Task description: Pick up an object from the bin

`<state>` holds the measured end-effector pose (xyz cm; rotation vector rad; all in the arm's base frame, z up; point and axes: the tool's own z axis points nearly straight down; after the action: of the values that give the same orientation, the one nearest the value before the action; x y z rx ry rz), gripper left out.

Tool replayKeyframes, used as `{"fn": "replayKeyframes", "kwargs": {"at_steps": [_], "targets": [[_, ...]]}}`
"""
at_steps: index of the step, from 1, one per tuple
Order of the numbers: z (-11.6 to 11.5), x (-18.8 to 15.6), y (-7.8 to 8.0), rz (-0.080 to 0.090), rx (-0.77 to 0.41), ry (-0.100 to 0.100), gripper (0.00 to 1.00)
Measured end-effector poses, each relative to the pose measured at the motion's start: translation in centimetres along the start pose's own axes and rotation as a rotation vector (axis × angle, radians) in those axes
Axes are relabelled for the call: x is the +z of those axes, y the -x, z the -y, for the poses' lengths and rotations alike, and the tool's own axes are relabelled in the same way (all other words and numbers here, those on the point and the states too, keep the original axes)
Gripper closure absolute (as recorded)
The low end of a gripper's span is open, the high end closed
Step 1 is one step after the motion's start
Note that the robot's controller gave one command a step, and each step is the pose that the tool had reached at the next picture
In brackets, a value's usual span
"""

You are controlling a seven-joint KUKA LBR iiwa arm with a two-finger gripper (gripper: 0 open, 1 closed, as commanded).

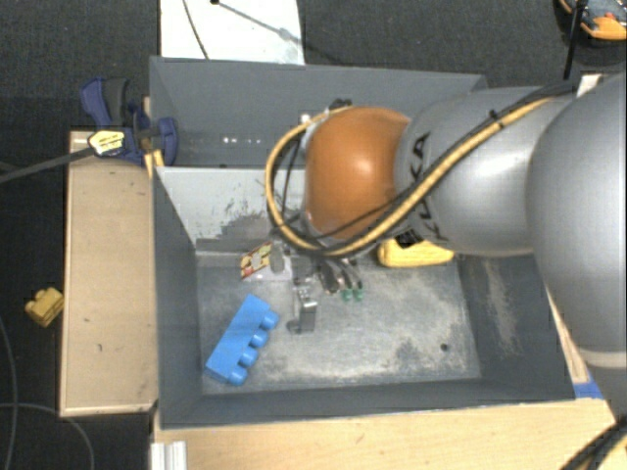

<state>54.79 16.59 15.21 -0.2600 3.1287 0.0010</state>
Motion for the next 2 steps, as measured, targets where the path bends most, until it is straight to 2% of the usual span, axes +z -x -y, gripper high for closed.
{"fn": "replayKeyframes", "kwargs": {"at_steps": [1,2], "targets": [[-2.8,6.6,1.5,0.007,-0.360,0.000,0.00],[-5.8,8.2,-2.2,-0.001,-0.406,0.001,1.00]]}}
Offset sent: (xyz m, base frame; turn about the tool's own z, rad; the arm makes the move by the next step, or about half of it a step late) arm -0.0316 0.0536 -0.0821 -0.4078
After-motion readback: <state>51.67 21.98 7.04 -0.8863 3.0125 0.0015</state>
